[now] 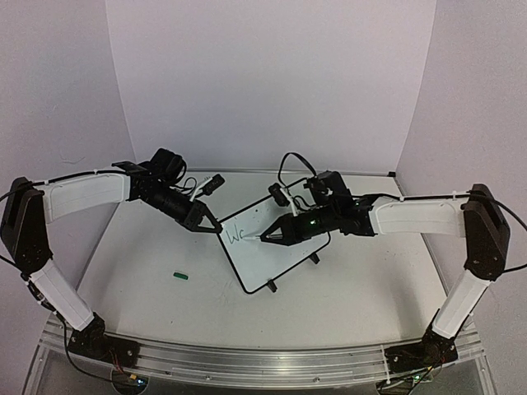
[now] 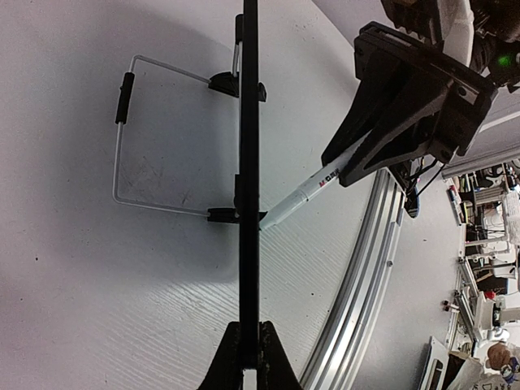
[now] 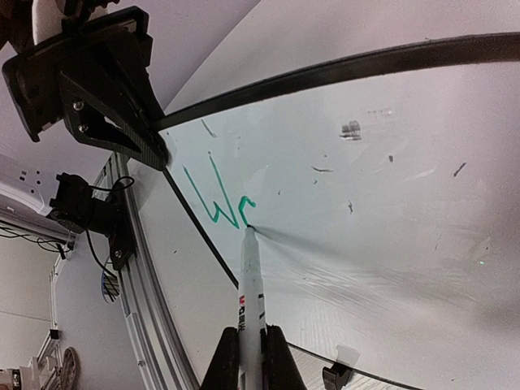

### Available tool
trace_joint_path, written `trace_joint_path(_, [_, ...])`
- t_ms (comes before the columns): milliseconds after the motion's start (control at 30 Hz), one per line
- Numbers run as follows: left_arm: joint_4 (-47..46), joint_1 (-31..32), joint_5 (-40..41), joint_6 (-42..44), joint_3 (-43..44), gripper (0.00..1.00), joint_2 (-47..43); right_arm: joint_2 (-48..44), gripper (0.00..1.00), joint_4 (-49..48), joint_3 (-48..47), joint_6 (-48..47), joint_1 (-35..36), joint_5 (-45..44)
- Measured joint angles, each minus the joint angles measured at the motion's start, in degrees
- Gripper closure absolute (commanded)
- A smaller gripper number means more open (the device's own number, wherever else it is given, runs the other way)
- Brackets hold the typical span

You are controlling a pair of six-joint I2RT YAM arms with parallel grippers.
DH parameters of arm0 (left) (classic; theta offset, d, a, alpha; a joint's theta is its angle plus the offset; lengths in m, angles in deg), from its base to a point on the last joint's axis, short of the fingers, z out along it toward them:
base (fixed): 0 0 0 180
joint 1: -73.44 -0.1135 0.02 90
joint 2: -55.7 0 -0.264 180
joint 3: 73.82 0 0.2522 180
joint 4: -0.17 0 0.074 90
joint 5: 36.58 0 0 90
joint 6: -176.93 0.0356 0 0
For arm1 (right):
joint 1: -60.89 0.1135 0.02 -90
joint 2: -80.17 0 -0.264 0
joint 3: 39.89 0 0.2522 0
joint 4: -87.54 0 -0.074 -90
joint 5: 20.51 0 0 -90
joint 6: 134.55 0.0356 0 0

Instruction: Write a sentence on the whiteboard

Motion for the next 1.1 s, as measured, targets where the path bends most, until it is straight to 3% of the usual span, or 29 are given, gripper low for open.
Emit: trace_joint_path(1100, [0.0,0.0,0.0,0.0,0.0,1.0,0.0,-0.7,1.0,0.5,-1.3,-0.8,0.0,-2.1])
